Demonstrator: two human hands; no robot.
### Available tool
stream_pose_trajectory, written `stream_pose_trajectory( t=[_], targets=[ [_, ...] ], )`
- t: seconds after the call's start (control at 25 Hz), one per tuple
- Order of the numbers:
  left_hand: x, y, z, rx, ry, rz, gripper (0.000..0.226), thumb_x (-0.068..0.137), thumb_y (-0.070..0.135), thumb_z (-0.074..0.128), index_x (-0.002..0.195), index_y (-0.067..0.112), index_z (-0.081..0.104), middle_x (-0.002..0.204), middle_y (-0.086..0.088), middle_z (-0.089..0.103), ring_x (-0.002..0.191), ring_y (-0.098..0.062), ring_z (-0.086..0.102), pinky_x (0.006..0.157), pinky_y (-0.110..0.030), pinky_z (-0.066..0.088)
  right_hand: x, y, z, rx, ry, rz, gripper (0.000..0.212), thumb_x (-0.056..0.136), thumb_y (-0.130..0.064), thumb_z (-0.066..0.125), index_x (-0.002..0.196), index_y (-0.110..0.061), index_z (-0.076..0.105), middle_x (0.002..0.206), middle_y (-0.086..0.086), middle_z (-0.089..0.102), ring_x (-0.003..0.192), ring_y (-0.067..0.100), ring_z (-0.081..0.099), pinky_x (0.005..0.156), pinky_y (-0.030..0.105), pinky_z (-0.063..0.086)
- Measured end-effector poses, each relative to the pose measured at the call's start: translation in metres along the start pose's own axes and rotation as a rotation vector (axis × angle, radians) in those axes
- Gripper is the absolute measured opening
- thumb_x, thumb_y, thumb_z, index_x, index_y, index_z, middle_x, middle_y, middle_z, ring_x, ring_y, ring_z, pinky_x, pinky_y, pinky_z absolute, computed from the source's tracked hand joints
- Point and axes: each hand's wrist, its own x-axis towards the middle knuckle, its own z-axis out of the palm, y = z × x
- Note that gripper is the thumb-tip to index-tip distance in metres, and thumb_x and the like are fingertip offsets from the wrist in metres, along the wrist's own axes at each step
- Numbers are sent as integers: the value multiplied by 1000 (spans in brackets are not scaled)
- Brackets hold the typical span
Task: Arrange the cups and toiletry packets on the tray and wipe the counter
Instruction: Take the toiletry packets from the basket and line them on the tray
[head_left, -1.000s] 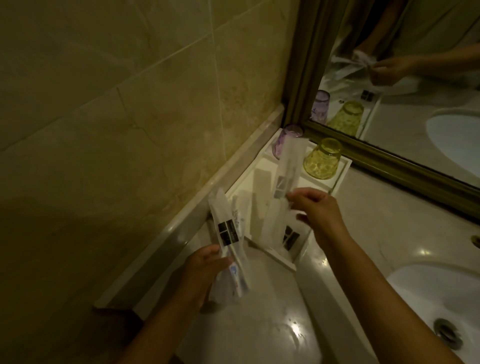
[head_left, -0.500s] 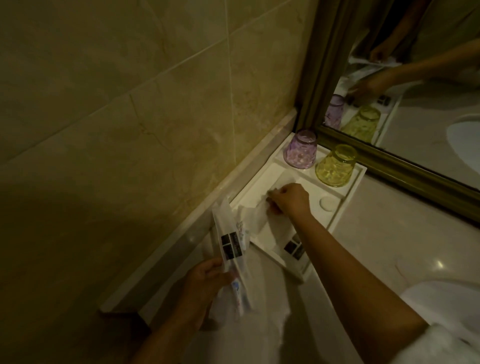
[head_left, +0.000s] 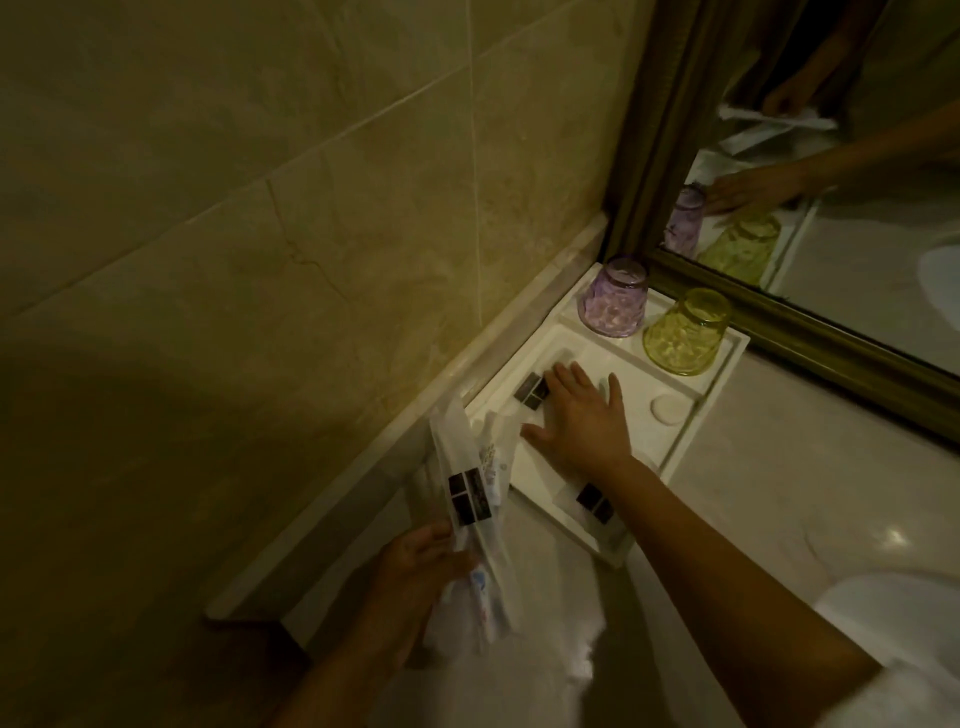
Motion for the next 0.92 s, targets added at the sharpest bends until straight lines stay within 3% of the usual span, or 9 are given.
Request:
stream_pose_trajectory(
  t=[0.08,0.2,0.36,0.44,0.52,0.64,0.72,0.8,0.92],
  targets=[
    [-2,0,-1,-25,11,-3,27,74,10,73,94,24,61,91,2,68,85,-22,65,67,-38,53,9,-5,3,-6,30,-29,82,78,-64,46,142,-18,25,154,5,24,143,21,14,113,55,-1],
    [-5,0,-2,-66,5,-1,28,75,10,72,82,31,54,81,11,62,77,-16,60,60,-33,49,15,-10,4,-13,57,-25,84,77,-70,43,141,-18,29,153,5,27,143,23,15,111,58,-3],
    [-5,-4,-3,-69,31,-13,42,73,9,73,110,20,56,82,11,62,81,-14,60,71,-36,50,9,-15,-6,26,36,20,77,80,-66,44,141,-20,29,154,5,24,144,22,10,111,58,-5],
    [-4,-4,-1,-68,41,-23,52,71,13,76,118,17,54,88,9,65,85,-17,63,77,-38,52,-1,-21,-25,171,149,99,60,85,-52,50,135,-20,41,148,8,36,140,25,23,112,53,9],
    [-3,-1,2,-54,21,-21,56,65,22,80,117,22,58,100,2,71,94,-25,65,86,-49,52,-24,-31,-43,453,298,131,33,84,-41,58,110,-20,60,118,7,60,113,24,52,94,43,38],
    [-3,3,12,-13,23,43,71,51,36,85,116,21,62,108,-2,71,99,-26,66,93,-50,50,-82,-59,-63,766,26,65,19,76,-47,64,77,-28,62,78,-11,62,68,3,57,59,19,43],
    [-4,5,20,75,35,89,72,44,49,79,110,25,64,107,0,71,99,-24,66,92,-49,51,-108,-72,-63,766,-110,58,22,72,-45,67,78,-24,65,71,-11,61,63,1,55,56,15,45],
    [-2,6,25,123,9,112,65,50,52,75,107,24,64,104,1,70,97,-23,65,90,-48,52,-112,-71,-64,790,-84,138,10,77,-27,69,76,-17,66,69,-6,60,63,5,54,63,22,47],
    [-1,8,28,83,-64,120,24,77,38,66,95,22,69,79,3,75,78,-19,71,69,-38,60,-101,-54,-68,1007,-134,340,16,79,-12,68,66,-20,64,62,-6,61,58,6,55,54,17,47]
  ],
)
